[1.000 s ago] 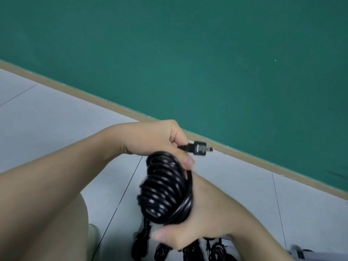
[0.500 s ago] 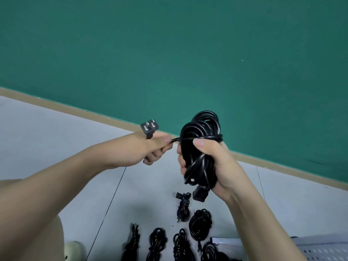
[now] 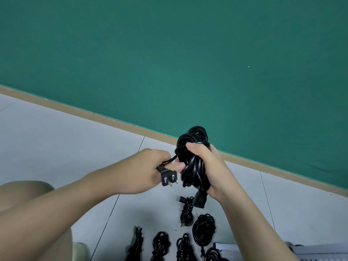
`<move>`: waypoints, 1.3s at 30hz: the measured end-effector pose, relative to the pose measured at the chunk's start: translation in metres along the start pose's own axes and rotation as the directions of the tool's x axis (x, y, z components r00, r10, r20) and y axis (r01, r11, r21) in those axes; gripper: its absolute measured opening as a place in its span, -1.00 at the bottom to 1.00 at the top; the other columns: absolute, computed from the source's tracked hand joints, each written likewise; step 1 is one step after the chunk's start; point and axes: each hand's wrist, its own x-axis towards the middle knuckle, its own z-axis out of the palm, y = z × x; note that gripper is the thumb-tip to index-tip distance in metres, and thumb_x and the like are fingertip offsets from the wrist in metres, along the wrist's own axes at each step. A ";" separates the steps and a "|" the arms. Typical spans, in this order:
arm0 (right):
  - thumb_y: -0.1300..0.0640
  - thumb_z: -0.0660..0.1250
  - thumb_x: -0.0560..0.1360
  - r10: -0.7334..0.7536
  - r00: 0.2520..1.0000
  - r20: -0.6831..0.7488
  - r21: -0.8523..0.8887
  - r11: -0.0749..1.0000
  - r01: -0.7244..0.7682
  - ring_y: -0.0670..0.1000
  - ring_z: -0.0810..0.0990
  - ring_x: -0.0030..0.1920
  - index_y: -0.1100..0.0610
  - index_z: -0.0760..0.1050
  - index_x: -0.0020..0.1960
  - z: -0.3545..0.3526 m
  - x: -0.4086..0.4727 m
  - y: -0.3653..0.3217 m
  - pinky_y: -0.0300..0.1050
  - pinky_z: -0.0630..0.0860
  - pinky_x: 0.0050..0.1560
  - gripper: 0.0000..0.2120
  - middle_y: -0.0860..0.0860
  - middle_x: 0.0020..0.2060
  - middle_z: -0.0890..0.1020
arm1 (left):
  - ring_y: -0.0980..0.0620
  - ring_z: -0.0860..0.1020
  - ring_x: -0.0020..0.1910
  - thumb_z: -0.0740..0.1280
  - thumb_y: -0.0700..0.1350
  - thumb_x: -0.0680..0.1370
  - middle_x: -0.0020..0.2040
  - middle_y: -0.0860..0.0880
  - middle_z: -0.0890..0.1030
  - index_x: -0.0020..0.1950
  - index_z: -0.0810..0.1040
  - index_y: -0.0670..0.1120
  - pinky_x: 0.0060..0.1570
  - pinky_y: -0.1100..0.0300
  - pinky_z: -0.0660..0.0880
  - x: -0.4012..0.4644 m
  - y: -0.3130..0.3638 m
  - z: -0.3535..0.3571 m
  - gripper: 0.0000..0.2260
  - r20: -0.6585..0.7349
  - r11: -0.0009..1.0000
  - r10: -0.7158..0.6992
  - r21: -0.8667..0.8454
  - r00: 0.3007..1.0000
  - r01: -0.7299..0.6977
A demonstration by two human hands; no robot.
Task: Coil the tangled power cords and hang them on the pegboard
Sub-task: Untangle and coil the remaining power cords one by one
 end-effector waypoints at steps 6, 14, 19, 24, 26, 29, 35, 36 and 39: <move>-0.10 0.52 0.34 -0.182 0.983 0.037 -0.226 0.956 0.185 0.06 0.67 -0.19 0.19 0.56 0.09 0.017 0.002 0.005 -0.07 0.57 -0.21 -0.54 0.23 -0.08 0.71 | 0.03 0.35 -0.35 0.37 0.52 0.31 -0.34 0.06 0.41 -0.20 0.42 -0.10 -0.28 0.09 0.34 0.001 -0.013 -0.006 -0.34 -0.003 0.997 -0.016 -0.079 1.000 0.016; -0.18 0.65 0.31 -0.081 0.925 0.371 0.010 0.996 0.083 0.25 0.66 0.06 0.37 0.47 0.30 0.012 0.003 0.001 0.27 0.60 0.09 -0.17 0.28 0.09 0.66 | 0.01 0.44 -0.23 0.42 0.23 0.54 -0.24 -0.18 0.42 -0.14 0.38 -0.23 -0.16 0.07 0.39 -0.003 -0.011 -0.021 -0.48 -0.012 0.938 0.139 -0.320 0.990 -0.135; 0.07 0.61 0.34 -0.144 0.911 0.386 0.114 0.988 0.108 0.23 0.68 0.01 0.37 0.53 0.21 0.027 0.002 0.007 0.22 0.63 0.07 -0.42 0.29 0.05 0.65 | 0.00 0.47 -0.29 0.23 0.35 0.58 -0.28 -0.05 0.47 -0.14 0.43 -0.21 -0.21 -0.01 0.48 -0.004 -0.009 -0.026 -0.42 -0.139 0.976 0.124 -0.160 0.982 -0.146; 0.14 0.58 0.32 -0.178 0.952 0.249 0.117 0.981 0.153 0.18 0.69 -0.09 0.23 0.64 0.03 0.027 0.004 0.000 0.26 0.66 -0.03 -0.67 0.25 -0.04 0.67 | 0.14 0.44 -0.20 0.16 0.16 0.71 -0.21 0.12 0.44 -0.09 0.44 -0.04 -0.15 0.13 0.46 -0.004 -0.008 -0.026 -0.67 -0.068 0.965 0.165 -0.196 0.984 -0.175; 0.10 0.60 0.28 -0.167 0.965 0.204 0.137 0.980 0.141 0.18 0.70 -0.10 0.21 0.61 0.05 0.025 0.007 -0.003 0.37 0.63 0.09 -0.60 0.23 -0.06 0.67 | 0.21 0.41 -0.28 0.13 0.14 0.70 -0.28 0.20 0.42 -0.16 0.42 0.03 -0.21 0.32 0.40 -0.002 -0.001 -0.023 -0.69 -0.084 0.954 0.121 -0.265 0.989 -0.139; 0.02 0.60 0.22 -0.151 0.976 0.157 0.137 0.982 0.130 0.16 0.71 -0.13 0.20 0.62 0.05 0.022 0.006 -0.007 0.45 0.52 0.26 -0.52 0.19 -0.10 0.69 | 0.22 0.32 -0.43 0.11 0.21 0.66 -0.41 0.21 0.32 -0.30 0.39 0.16 -0.35 0.39 0.31 -0.001 0.006 -0.022 -0.64 -0.077 0.939 0.056 -0.336 0.995 -0.079; -0.06 0.58 0.25 -0.167 0.972 0.165 0.065 0.985 0.158 0.18 0.70 -0.12 0.13 0.68 -0.03 0.019 -0.001 -0.007 0.27 0.63 0.05 -0.61 0.22 -0.07 0.68 | 0.15 0.21 -0.43 0.28 0.22 0.59 -0.40 0.16 0.24 -0.21 0.28 -0.10 -0.40 0.27 0.18 0.004 0.003 -0.022 -0.57 -0.037 0.919 0.017 -0.393 0.999 -0.030; -0.07 0.58 0.26 -0.175 0.970 0.167 0.051 0.984 0.169 0.17 0.69 -0.13 0.14 0.66 -0.01 0.020 -0.003 -0.006 0.25 0.63 0.02 -0.60 0.21 -0.08 0.68 | 0.15 0.22 -0.44 0.31 0.21 0.57 -0.42 0.17 0.26 -0.24 0.28 -0.06 -0.41 0.28 0.18 0.005 0.003 -0.021 -0.58 -0.031 0.910 0.017 -0.413 0.999 -0.028; -0.07 0.59 0.25 -0.182 0.970 0.160 0.041 0.983 0.178 0.13 0.68 -0.16 0.07 0.69 -0.08 0.021 -0.010 -0.009 0.11 0.66 -0.12 -0.68 0.17 -0.12 0.68 | 0.15 0.26 -0.43 0.35 0.34 0.50 -0.39 0.17 0.31 -0.25 0.33 -0.04 -0.42 0.31 0.20 0.006 0.005 -0.014 -0.52 -0.036 0.907 0.014 -0.420 0.999 -0.028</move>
